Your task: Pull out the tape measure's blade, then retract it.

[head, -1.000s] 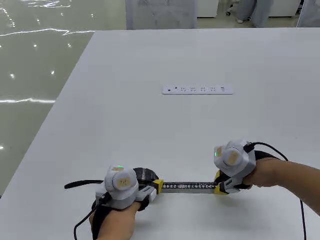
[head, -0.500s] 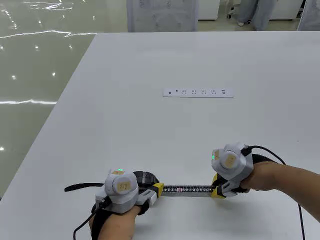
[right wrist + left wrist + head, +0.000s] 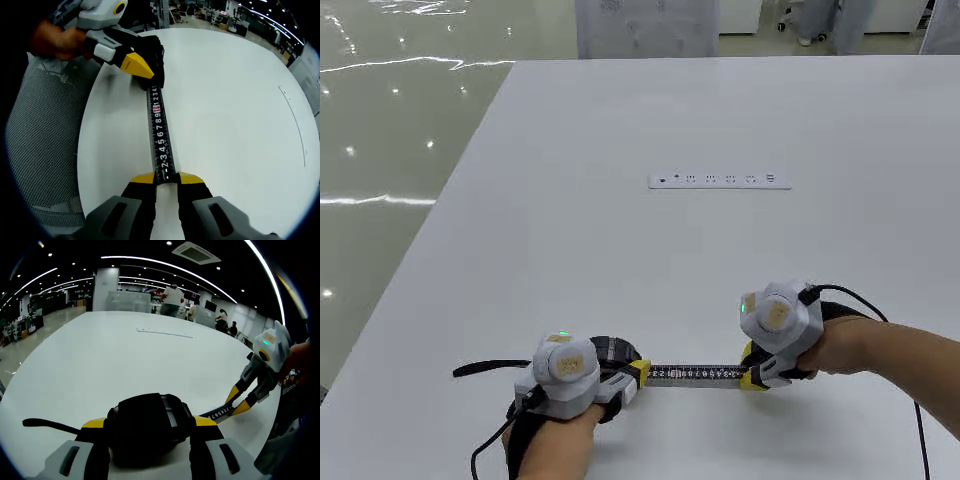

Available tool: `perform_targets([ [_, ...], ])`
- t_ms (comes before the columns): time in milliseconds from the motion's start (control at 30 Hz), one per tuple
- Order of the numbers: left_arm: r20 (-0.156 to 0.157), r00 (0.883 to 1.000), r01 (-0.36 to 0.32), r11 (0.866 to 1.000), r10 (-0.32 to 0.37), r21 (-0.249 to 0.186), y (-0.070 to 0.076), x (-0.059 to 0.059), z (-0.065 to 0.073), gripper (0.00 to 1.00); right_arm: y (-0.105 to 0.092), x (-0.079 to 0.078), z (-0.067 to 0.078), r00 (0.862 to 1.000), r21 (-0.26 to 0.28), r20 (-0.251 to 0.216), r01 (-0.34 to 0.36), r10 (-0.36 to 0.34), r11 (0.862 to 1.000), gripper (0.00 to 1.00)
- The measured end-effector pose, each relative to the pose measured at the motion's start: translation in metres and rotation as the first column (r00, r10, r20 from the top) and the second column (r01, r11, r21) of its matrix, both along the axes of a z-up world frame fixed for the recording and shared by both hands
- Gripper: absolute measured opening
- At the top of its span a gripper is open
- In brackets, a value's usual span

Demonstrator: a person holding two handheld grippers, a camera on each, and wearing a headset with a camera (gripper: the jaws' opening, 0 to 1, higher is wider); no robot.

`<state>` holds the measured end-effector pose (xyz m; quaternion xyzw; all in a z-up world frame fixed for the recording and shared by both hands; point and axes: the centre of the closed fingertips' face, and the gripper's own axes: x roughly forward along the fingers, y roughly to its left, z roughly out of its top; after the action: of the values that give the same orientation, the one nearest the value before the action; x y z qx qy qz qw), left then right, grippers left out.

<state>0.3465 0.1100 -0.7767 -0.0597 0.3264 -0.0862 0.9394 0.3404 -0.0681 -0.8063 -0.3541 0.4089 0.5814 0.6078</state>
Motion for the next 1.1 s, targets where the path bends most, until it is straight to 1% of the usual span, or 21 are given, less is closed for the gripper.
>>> perform_targets([
  [467,-0.001,1.0,0.0,1.0,0.0,-0.002,0.0,0.0,0.0,0.61,0.007,-0.001,0.0,1.0,0.003,-0.008,0.002,-0.002,1.0,0.11],
  [633,-0.001,1.0,-0.001,1.0,0.001,-0.001,0.0,0.0,0.0,0.61,0.009,-0.002,0.0,1.0,0.003,-0.007,0.005,-0.005,1.0,0.11],
  [800,-0.002,1.0,-0.002,1.0,0.002,-0.002,0.0,0.0,0.0,0.61,0.012,-0.002,0.001,1.0,0.007,-0.002,-0.007,0.007,1.0,0.11],
  [1100,-0.002,1.0,-0.003,1.0,0.003,-0.003,0.0,0.0,0.0,0.61,0.015,-0.002,0.001,1.0,0.014,-0.007,-0.001,0.001,1.0,0.11],
])
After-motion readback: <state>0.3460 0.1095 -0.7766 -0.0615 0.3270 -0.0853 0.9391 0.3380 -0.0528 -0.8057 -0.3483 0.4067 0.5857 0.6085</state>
